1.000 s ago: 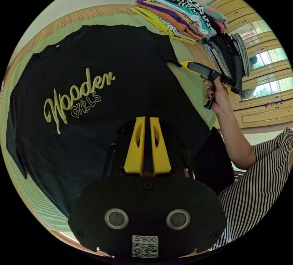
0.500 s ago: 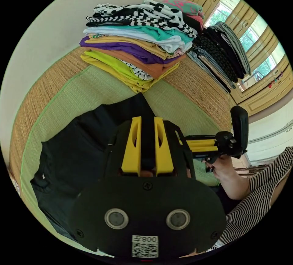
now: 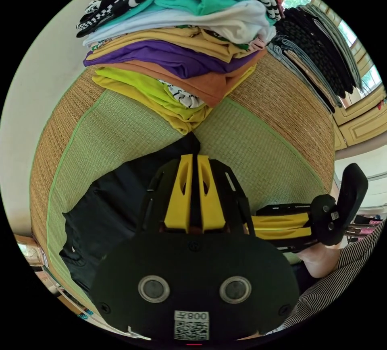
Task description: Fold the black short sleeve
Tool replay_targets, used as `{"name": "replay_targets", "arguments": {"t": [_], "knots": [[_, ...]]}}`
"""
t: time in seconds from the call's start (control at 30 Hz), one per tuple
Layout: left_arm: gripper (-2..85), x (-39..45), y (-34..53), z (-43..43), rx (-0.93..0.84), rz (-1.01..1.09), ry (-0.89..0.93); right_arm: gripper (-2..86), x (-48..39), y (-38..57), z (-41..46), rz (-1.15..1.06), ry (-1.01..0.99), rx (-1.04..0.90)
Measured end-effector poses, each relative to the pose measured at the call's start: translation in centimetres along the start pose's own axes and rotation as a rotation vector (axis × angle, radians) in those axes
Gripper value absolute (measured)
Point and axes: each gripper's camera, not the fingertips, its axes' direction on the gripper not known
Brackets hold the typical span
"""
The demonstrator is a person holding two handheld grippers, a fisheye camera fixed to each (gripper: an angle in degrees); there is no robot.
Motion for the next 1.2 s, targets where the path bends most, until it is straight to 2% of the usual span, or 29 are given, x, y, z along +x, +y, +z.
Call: {"name": "replay_targets", "arguments": {"t": [0.1, 0.37, 0.63, 0.87, 1.2], "knots": [[2.3, -1.7, 0.0, -0.1, 0.019, -0.039, 0.041, 3.1, 0.6, 0.0, -0.4, 0.008, -0.027, 0.005], [1.7, -9.6, 3.8, -4.7, 0.263, -0.219, 0.276, 2.7, 0.2, 0.4, -1.9, -0.043, -0.062, 0.092], [1.7, -17.7, 11.6, -7.9, 0.452, -0.424, 0.421, 2.6, -3.9, 0.5, -1.5, -0.218, -0.178, 0.112], [1.8, -23.7, 18.0, -6.9, 0.466, -0.586, 0.481, 2.7, -6.3, 0.6, 1.2, -0.304, -0.151, 0.02], [2.9, -28.4, 21.8, -5.7, 0.467, -0.665, 0.528, 3.0, -7.3, -0.1, 4.6, -0.352, -0.098, -0.1]]}}
